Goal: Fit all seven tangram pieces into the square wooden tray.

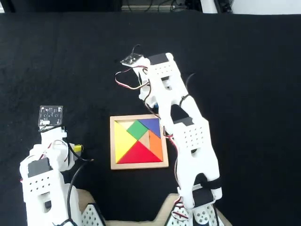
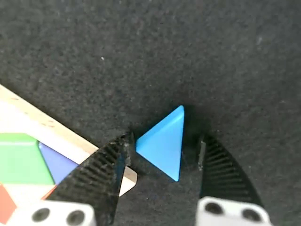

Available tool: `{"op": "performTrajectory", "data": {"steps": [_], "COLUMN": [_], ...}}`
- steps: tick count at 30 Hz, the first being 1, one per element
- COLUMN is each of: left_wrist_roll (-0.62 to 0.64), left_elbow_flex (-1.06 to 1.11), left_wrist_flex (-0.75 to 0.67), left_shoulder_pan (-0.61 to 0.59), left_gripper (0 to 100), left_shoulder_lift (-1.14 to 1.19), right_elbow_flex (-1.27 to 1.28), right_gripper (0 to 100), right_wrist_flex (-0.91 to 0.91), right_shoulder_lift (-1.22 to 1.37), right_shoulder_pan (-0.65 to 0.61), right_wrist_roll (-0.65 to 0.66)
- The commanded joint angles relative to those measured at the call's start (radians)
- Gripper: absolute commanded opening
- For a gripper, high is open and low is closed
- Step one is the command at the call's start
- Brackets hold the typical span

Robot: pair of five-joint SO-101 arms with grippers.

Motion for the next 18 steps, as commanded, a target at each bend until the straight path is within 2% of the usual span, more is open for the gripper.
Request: {"op": "performTrajectory", "data": {"steps": [1,7,12,18], "left_wrist_roll": [-0.009,-0.009,-0.009,-0.009], "left_elbow_flex": [-0.004,-0.004,-0.004,-0.004], "left_wrist_flex": [-0.005,-0.005,-0.005,-0.005], "left_shoulder_pan": [0.004,0.004,0.004,0.004], "left_gripper": [29,29,29,29], "left_shoulder_lift": [-0.011,-0.011,-0.011,-0.011], "right_elbow_flex": [-0.004,-0.002,-0.004,-0.004], "right_gripper": [21.6,21.4,15.1,14.1], "right_wrist_flex": [-0.006,-0.006,-0.011,-0.012], "right_shoulder_lift": [0.007,0.007,0.007,0.007], "right_shoulder_pan": [-0.003,-0.003,-0.003,-0.003], "right_wrist_roll": [0.029,0.063,0.064,0.064]}}
